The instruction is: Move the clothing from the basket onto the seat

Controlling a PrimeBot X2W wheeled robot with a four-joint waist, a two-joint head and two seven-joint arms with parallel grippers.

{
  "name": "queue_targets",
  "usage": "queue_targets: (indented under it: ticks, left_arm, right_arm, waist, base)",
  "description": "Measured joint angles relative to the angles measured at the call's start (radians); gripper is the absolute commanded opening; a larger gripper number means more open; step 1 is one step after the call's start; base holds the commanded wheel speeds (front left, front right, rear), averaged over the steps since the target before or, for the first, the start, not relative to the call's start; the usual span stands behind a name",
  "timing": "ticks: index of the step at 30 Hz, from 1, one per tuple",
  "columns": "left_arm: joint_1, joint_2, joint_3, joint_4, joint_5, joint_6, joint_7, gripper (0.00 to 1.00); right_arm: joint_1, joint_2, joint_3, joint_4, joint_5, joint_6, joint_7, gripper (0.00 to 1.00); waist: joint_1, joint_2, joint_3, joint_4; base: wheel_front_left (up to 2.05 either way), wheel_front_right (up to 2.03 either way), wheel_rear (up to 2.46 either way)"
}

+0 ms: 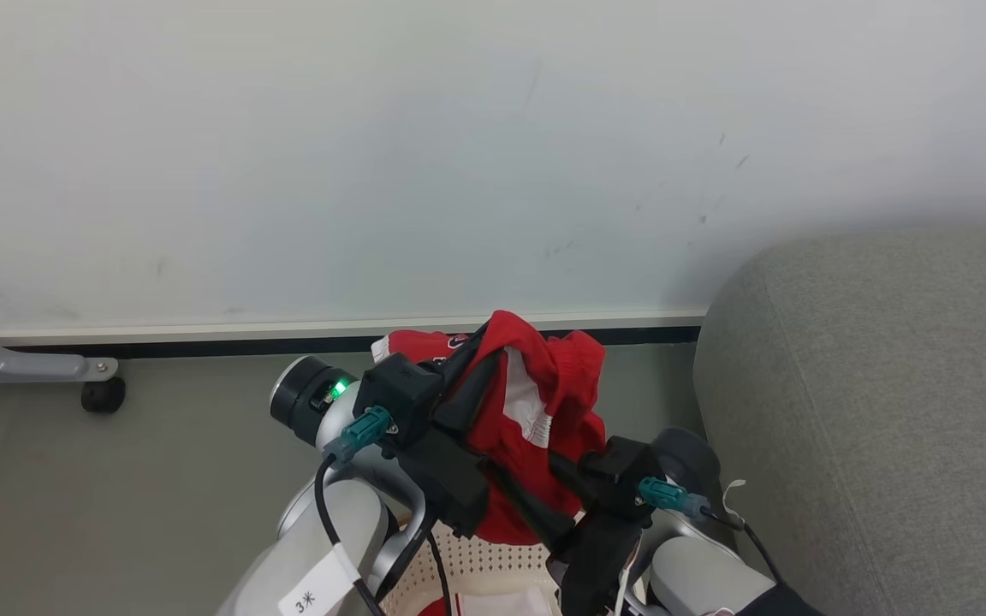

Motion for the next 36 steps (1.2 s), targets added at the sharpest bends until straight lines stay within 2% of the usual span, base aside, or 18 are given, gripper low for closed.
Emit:
queue_targets:
  ticks: [1,2,6,9,11,12,13,21,26,36]
  left_arm:
    - [0.001,0.000,0.001,-0.002,-0.006,0.001,0.001,0.00]
    - [0.002,0.000,0.003,-0.004,-0.011,0.002,0.005,0.00]
    - [0.024,0.010,0.026,-0.011,-0.020,0.022,0.008,0.00]
    - [0.045,0.027,0.045,-0.010,-0.029,0.029,0.017,0.32]
    - [0.056,0.031,0.052,-0.009,-0.033,0.035,0.017,0.60]
    - [0.060,0.031,0.055,-0.009,-0.036,0.035,0.017,0.76]
    - [0.064,0.032,0.059,-0.008,-0.037,0.036,0.017,1.00]
    - [0.107,0.035,0.079,-0.005,-0.047,0.062,0.007,1.00]
    - [0.136,0.032,0.078,-0.008,-0.065,0.062,-0.009,1.00]
    - [0.208,0.026,0.050,-0.037,-0.072,0.062,-0.037,1.00]
  right_arm:
    - [-0.004,0.000,0.002,-0.001,0.014,0.000,0.000,0.12]
    - [-0.008,-0.001,0.004,-0.001,0.022,0.000,0.000,0.00]
    - [-0.022,-0.012,0.013,-0.013,0.049,0.000,0.000,0.00]
    - [-0.040,-0.030,0.006,-0.031,0.077,0.000,0.000,0.00]
    - [-0.052,-0.044,-0.008,-0.039,0.087,0.000,0.000,0.00]
    - [-0.056,-0.052,-0.017,-0.044,0.092,0.000,0.000,0.00]
    - [-0.058,-0.060,-0.027,-0.048,0.096,0.000,0.000,0.00]
    - [-0.072,-0.130,-0.132,-0.079,0.107,0.000,0.000,0.00]
    - [-0.072,-0.181,-0.176,-0.109,0.106,-0.002,0.000,0.00]
    - [-0.039,-0.278,-0.241,-0.206,0.076,-0.065,0.000,0.00]
  waist:
    - [0.0000,0.0000,0.001,0.000]
    - [-0.0001,0.0000,0.003,0.000]
    - [-0.0001,0.0000,0.008,-0.005]
    - [0.0000,0.0000,0.011,-0.017]
    - [0.0000,0.0000,0.013,-0.026]
    - [0.0000,0.0000,0.014,-0.032]
    - [0.0000,0.0000,0.014,-0.037]
    - [0.0000,0.0001,0.017,-0.085]
    - [0.0000,0.0000,0.017,-0.121]
    - [-0.0001,0.0000,0.014,-0.214]
  base:
    - [0.00,0.00,0.00]
    - [0.00,0.00,0.00]
    - [0.00,0.00,0.00]
    - [0.00,0.00,0.00]
    - [0.00,0.00,0.00]
    - [0.00,0.00,0.00]
    - [0.00,0.00,0.00]
    - [0.00,0.00,0.00]
    - [0.00,0.00,0.00]
    - [0.00,0.00,0.00]
